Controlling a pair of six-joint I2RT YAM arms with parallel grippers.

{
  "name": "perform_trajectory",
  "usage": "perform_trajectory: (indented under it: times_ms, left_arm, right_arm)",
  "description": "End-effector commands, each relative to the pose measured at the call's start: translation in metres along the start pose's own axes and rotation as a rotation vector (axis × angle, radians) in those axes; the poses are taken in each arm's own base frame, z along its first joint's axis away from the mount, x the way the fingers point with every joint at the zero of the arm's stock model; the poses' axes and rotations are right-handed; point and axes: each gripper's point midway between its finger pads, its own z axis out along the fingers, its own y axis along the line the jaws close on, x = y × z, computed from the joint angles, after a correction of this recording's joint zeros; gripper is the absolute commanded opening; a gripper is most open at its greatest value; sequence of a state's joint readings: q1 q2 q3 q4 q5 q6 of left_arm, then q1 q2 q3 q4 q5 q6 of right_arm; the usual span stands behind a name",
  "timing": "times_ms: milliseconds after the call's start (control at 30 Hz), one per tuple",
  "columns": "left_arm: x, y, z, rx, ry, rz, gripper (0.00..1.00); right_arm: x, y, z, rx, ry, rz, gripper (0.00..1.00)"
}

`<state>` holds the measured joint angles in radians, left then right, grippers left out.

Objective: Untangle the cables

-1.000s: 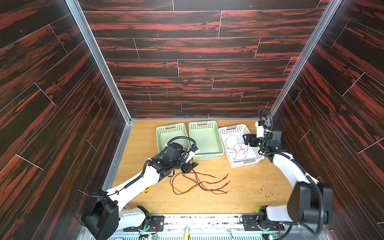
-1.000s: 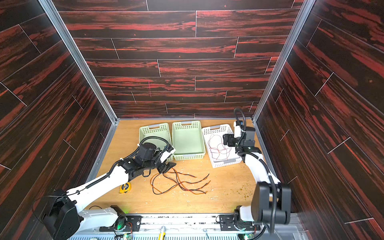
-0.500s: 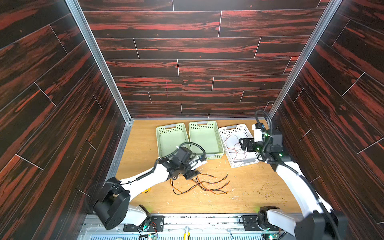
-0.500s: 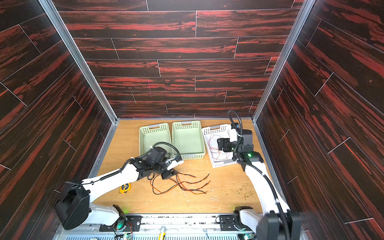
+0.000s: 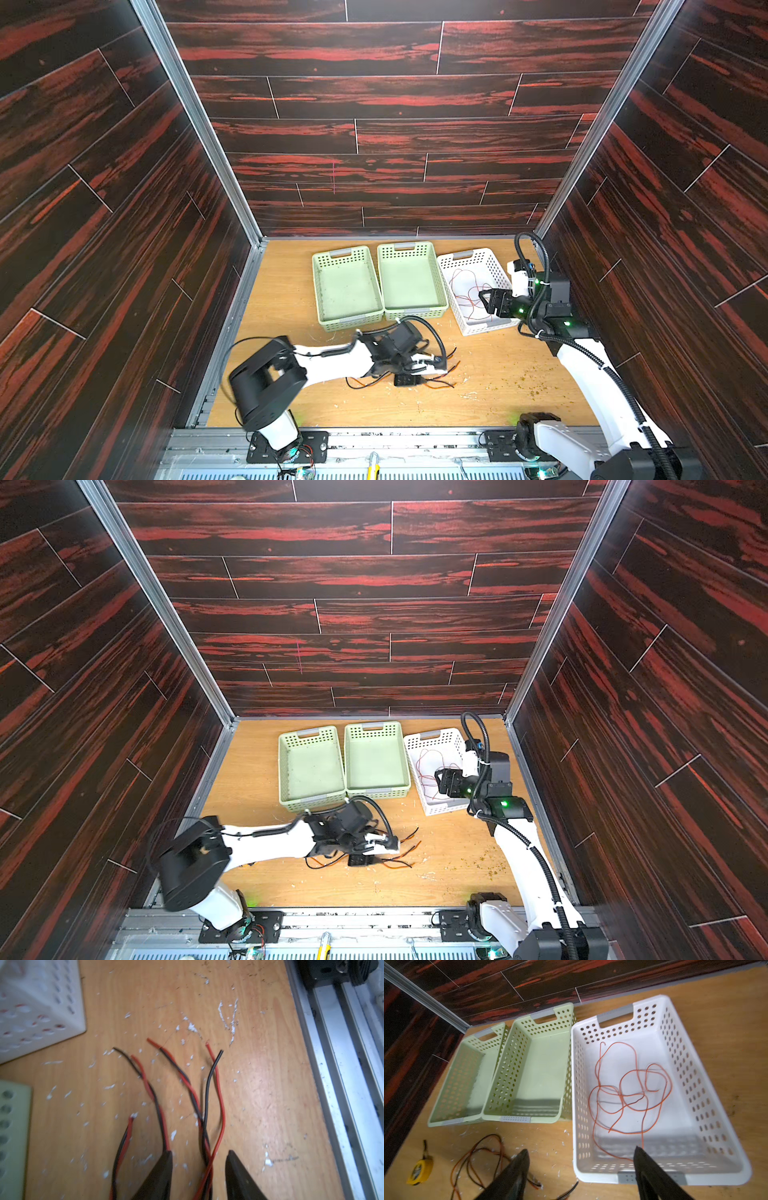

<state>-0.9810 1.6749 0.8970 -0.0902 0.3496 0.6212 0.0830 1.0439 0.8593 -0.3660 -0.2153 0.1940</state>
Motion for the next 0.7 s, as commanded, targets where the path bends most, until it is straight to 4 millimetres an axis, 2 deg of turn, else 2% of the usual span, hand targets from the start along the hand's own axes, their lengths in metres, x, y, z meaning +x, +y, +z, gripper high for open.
perform_trajectory:
  times_ms: [0, 67, 200, 467, 667]
  left_arm:
    - [-0.016, 0.001, 0.01, 0.021, -0.048, 0.059, 0.44]
    - [-0.023, 0.005, 0.016, 0.009, -0.067, 0.035, 0.43]
    - [-0.023, 0.01, 0.036, 0.005, -0.067, -0.011, 0.4]
    - [-0.012, 0.017, 0.056, -0.03, -0.017, -0.062, 0.35]
    - [-0.007, 0.044, 0.059, -0.168, 0.021, -0.117, 0.17]
  right_arm:
    - [-0.001, 0.014, -0.011, -0.068, -0.02, 0.042, 0.78]
    - [0.001, 0.015, -0.013, -0.067, -0.021, 0.046, 0.76]
    - [0.002, 0.016, -0.017, -0.072, -0.027, 0.051, 0.74]
    - [0.005, 0.018, -0.022, -0.073, -0.031, 0.064, 0.7]
    - [0.009, 0.015, -0.024, -0.06, -0.036, 0.079, 0.63]
